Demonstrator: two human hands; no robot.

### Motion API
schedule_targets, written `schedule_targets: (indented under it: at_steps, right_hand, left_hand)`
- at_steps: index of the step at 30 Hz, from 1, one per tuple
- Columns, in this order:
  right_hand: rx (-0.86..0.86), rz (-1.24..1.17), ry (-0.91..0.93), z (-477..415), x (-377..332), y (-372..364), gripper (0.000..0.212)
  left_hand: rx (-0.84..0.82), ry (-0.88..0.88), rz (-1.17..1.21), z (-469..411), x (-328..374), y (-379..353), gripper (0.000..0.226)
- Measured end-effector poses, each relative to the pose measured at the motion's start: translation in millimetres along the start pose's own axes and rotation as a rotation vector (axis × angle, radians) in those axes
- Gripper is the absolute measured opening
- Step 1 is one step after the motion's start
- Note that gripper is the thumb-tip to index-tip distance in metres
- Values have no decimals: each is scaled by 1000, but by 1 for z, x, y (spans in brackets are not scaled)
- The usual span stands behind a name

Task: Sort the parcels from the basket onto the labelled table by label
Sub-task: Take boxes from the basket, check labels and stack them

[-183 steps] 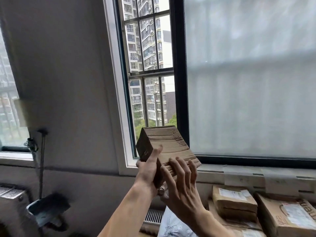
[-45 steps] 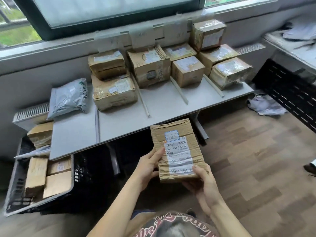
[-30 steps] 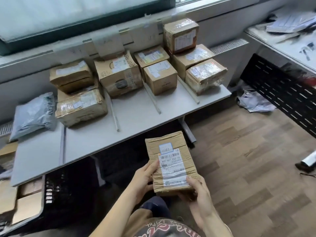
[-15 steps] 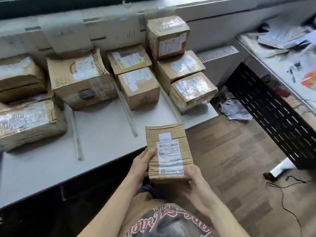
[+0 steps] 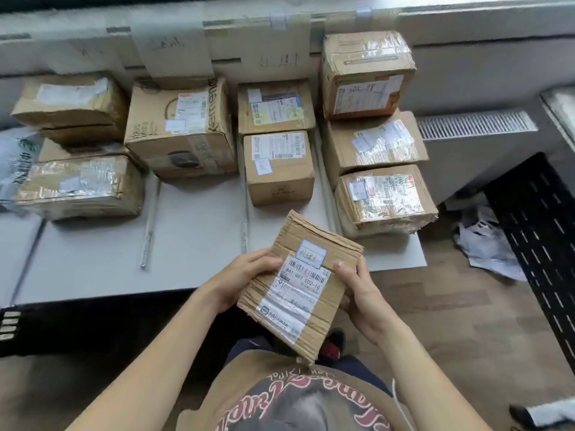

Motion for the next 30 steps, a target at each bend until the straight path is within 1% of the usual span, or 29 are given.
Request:
schedule_targets:
  at_steps: [2,3,5,6,9,10,11,12,14,16,17,20,23,27,30]
  right_hand:
    - [-26,5,-7,-8,-10,7,62]
    - [-33,6,-15,-13,-14,10,61]
    - [-31,2,-37,-22,-19,13,65]
    - [-20,-8,-48,-26,-20,12,68]
    - [51,-87,-67,-35,-17,6,67]
    - [73,-130,-70,-37,-16,3,66]
    - [92,-169,-76,-38,-14,-1,64]
    - [106,-194,-86,-39,-12,-4,59]
    - [128,-207,-107,-41,-7,-11,52]
    - [146,-194,-115,-45,-2,-17,55]
    - [149,-175,-125,-48,0,-20,57]
    - [157,-89,-174,-54,10,-29,57]
    - [232,-53,-178,-58,10,-33,55]
    - [317,-70,-159,-68,1,-37,31]
    - [360,-77,-149,-75,0,-38,28]
  left_hand:
    - [55,-4,-25,2,5,-5,30]
    - [89,-16,-28,2,7,-5,32]
    - [193,-39,-30,2,12,-4,38]
    - [290,-54,11,5,15,0,41]
    - [731,-131,205,16,9,30,38]
    - [820,-142,256,21,3,37,41]
    - [843,-133,294,22,-3,41,45]
    - [822,-117,320,21,-8,41,48]
    - [690,-106,293,12,-10,33,44]
    - [575,-107,249,1,-1,25,39]
    - [548,-105,256,-5,4,25,38]
    - [537,-90,248,-29,12,38,33]
    - [487,-57,185,-48,19,45,31]
    - [441,-38,120,-70,20,52,28]
    - [419,-18,67,-78,21,56,25]
Point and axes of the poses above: each hand's wrist, its own z-axis away from the middle knuckle, its own y-axis out of the back of the hand, x = y × z, the point moved 7 cm from there along -z, towards the middle knuckle, and after that the axes turned 7 degrees about x, right-handed, at the moved point
